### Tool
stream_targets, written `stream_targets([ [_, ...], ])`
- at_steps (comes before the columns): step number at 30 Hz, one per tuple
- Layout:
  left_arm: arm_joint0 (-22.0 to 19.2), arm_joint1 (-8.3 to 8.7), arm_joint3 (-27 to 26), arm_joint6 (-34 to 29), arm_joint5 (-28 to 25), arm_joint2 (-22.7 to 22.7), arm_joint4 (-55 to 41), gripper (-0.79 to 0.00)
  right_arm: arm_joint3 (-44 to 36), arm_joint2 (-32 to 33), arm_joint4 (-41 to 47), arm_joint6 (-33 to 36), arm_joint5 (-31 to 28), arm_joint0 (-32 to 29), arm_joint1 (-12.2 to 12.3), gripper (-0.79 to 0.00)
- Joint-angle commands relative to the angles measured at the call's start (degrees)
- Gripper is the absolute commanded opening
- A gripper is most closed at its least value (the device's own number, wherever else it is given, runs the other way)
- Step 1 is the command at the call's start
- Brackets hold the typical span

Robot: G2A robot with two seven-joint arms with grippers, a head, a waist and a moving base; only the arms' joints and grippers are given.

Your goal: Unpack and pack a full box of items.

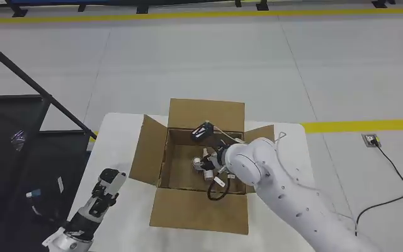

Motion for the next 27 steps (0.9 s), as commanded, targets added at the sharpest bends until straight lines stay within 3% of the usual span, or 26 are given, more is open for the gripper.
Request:
stream_targets([
  [1, -0.8, -0.08, 0.8, 2.0, 2.3, 0.2, -1.4, 0.0, 0.7, -2.3, -0.8, 0.5, -1.4, 0.5, -0.6, 0.0],
  [7, -3.9, 0.14, 4.4, 2.6, 8.7, -2.8, -7.0, 0.0, 10.9, -9.3, 1.3, 0.5, -1.2, 6.0, -4.5, 0.0],
  [13, -4.2, 0.23, 4.9, 2.3, 9.5, -3.4, -7.3, 0.0, 25.2, -13.8, 5.6, -4.1, -1.5, 11.2, -9.4, -0.006],
  [14, -4.2, 0.23, 4.9, 2.3, 9.5, -3.4, -7.3, 0.0, 26.4, -14.2, 6.1, -4.4, -2.0, 11.7, -9.9, -0.126],
  [20, -4.2, 0.23, 4.9, 2.3, 9.5, -3.4, -7.3, 0.0, 36.8, -16.6, 8.9, -6.1, -3.9, 14.9, -13.9, -0.191],
  [23, -4.2, 0.23, 4.9, 2.3, 9.5, -3.4, -7.3, 0.0, 40.5, -17.4, 9.8, -7.0, -5.3, 16.0, -15.6, -0.379],
  [27, -4.2, 0.23, 4.9, 2.3, 9.5, -3.4, -7.3, 0.0, 44.5, -17.9, 10.6, -8.0, -7.6, 17.2, -17.2, -0.425],
])
